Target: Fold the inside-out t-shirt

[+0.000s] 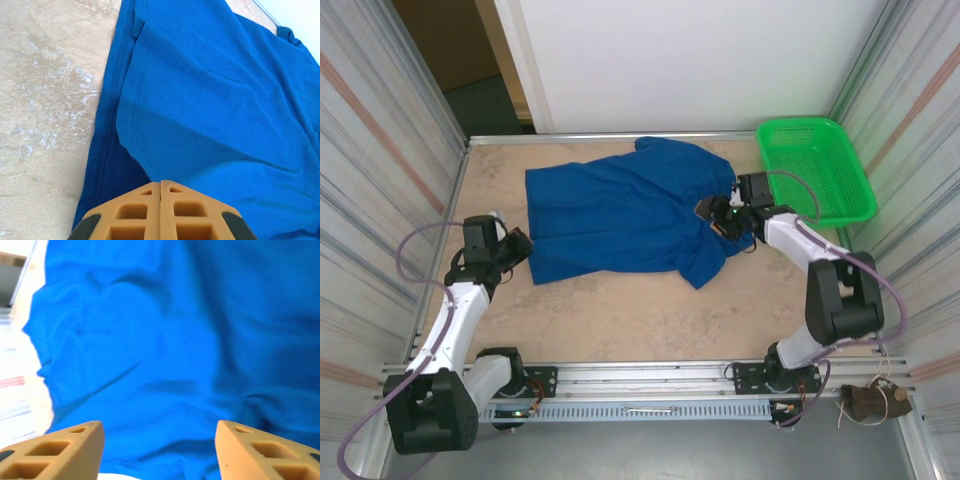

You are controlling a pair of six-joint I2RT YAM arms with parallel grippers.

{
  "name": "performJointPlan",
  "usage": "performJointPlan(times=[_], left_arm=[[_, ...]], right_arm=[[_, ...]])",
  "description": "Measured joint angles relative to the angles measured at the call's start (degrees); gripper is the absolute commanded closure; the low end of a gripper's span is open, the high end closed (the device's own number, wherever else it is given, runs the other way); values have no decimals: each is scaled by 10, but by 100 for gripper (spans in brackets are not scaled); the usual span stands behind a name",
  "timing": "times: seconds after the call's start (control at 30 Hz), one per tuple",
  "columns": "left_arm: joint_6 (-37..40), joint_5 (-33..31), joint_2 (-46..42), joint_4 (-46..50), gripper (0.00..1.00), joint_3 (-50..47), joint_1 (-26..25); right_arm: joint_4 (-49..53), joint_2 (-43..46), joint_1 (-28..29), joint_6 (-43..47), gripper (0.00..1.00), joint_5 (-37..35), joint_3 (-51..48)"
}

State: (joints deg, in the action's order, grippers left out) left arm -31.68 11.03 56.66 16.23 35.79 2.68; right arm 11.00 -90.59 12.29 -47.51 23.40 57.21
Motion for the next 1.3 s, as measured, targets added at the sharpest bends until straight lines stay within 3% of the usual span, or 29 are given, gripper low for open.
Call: performJointPlan(times=[0.23, 0.47, 0.63, 0.67, 0.73, 0.77, 0.8, 0.97, 1.0, 1.03, 1.07, 1.1, 1.3], left_arm=[[0, 9, 8, -3, 100, 0, 0], [0, 17, 8, -14, 100, 0, 0], [-1, 21, 8, -15, 100, 0, 0], [-1, 21, 8, -15, 100, 0, 0], [-1, 21, 8, -15, 100, 0, 0], [-1, 21, 8, -15, 100, 0, 0], [-1, 22, 8, -15, 100, 0, 0], [-2, 27, 8, -15, 100, 0, 0], [-2, 28, 7, -15, 100, 0, 0], [-2, 28, 7, -15, 100, 0, 0], [-2, 29, 6, -15, 100, 0, 0], [-2, 29, 5, -15, 100, 0, 0], [-2, 30, 4, -15, 100, 0, 0]], right_arm=[[31, 14, 17, 30, 37, 12, 10], [97, 126, 19, 45, 31, -98, -96], [109, 114, 21, 43, 36, -122, -154], [109, 106, 24, 42, 48, -124, -156], [102, 90, 31, 41, 84, -123, -156], [97, 83, 36, 40, 98, -123, -155], [96, 78, 41, 38, 100, -123, -154], [111, 64, 98, 30, 100, -148, -92], [111, 59, 111, 30, 92, -151, -73], [110, 49, 126, 28, 65, -153, -47], [107, 32, 144, 28, 47, -151, -14], [101, 16, 154, 30, 41, -148, 10], [75, -86, 208, 54, 39, -103, 142]])
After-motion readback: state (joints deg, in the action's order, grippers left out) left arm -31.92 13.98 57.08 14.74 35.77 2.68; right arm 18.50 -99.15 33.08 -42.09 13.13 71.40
